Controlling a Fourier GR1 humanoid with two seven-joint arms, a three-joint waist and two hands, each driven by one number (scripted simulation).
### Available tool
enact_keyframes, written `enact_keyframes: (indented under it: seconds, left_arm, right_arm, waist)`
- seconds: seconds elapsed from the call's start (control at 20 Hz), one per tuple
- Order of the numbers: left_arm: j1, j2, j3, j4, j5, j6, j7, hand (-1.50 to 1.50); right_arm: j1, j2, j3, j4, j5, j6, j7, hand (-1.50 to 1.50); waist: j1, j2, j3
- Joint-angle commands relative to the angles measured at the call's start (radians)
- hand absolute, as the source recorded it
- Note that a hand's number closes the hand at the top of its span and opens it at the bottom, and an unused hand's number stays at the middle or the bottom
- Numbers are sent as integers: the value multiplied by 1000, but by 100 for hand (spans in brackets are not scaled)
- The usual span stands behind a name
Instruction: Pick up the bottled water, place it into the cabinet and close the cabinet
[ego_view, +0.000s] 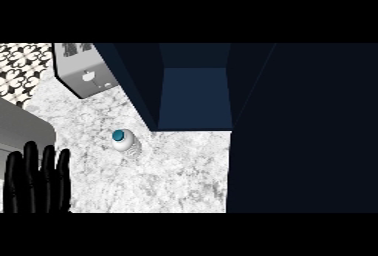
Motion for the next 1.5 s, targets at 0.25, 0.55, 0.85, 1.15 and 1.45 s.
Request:
enact_keyframes:
  seconds: [0.25,0.55,0.85,1.15,1.45]
  left_arm:
    - [53,28,-6,29,41,29,-58,-150]
    - [11,29,120,95,124,23,-39,-150]
    - [14,10,237,230,343,-41,-216,-150]
    - [-39,12,348,464,461,-132,-330,-150]
    - [-106,-10,411,690,509,-182,-453,-150]
  right_arm:
    - [218,-22,-49,-172,-101,103,-72,-150]
    - [311,16,33,-234,-36,101,-94,-150]
    - [309,-2,-33,-203,-68,121,-135,-150]
    - [387,15,19,-170,-4,170,-241,-150]
    - [483,16,36,-220,-11,192,-274,-150]
  waist:
    - [-10,-2,-1]
    - [-17,-2,-1]
    - [-4,1,-2]
    - [-11,0,-2]
    - [-15,2,-2]
